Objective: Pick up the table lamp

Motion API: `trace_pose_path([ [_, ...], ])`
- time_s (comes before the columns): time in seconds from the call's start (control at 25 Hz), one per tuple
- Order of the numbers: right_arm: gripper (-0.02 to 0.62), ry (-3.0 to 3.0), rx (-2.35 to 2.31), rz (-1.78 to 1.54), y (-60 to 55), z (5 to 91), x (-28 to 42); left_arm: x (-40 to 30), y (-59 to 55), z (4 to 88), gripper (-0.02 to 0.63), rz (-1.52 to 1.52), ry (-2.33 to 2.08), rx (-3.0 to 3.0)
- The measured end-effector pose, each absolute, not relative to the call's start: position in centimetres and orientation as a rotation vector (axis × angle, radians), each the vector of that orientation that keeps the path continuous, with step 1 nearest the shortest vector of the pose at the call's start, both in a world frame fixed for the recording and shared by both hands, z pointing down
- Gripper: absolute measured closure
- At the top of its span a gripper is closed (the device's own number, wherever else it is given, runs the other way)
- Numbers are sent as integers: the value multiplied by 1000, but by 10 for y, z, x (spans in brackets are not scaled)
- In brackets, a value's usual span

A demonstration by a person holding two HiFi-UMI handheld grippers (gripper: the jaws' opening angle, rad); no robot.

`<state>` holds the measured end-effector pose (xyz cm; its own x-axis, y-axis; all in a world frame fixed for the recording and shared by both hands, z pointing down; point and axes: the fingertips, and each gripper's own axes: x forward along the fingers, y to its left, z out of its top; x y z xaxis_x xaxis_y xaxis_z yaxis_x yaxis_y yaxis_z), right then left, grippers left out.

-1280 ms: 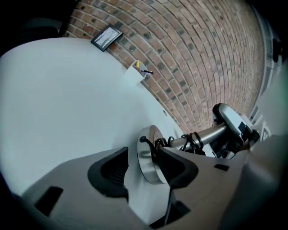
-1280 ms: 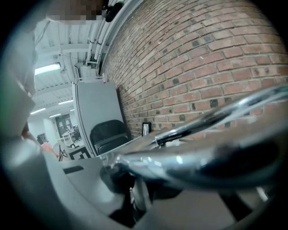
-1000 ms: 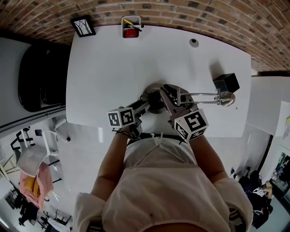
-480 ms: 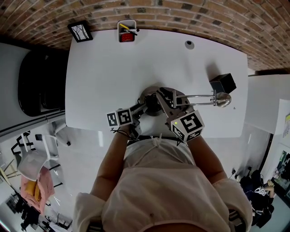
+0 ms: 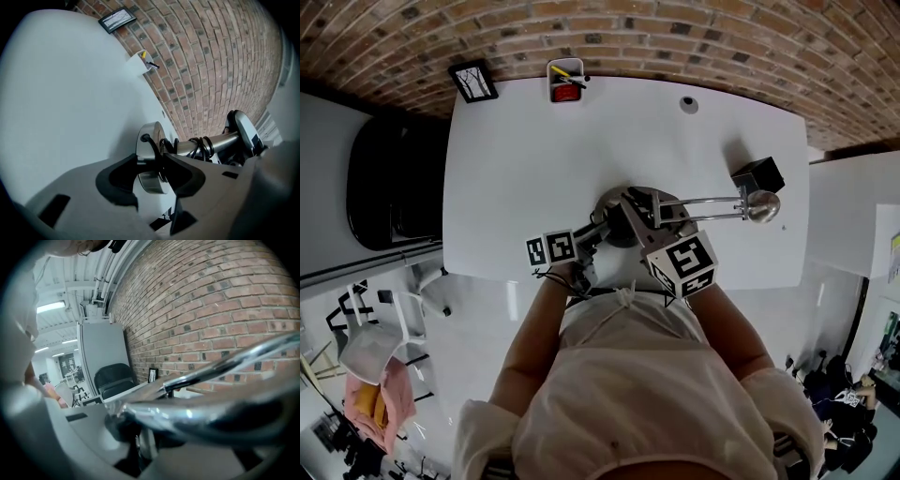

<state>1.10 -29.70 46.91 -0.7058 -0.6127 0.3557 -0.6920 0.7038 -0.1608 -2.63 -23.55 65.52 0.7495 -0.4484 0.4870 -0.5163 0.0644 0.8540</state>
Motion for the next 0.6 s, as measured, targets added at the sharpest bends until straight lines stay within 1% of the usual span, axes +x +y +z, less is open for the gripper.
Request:
trace_pose_path([
  [0.16,532,-2629,1063,386,-309,439,13,-24,-252,626,428,3,-789,1611],
  [0.4,531,-2656,1151,364,-330,375,21,-26,-284,561,433,-143,-778,1709],
  [0.6,531,-2681,1180,279,-345,321,16,-32,-312,508,433,-246,-755,1798],
])
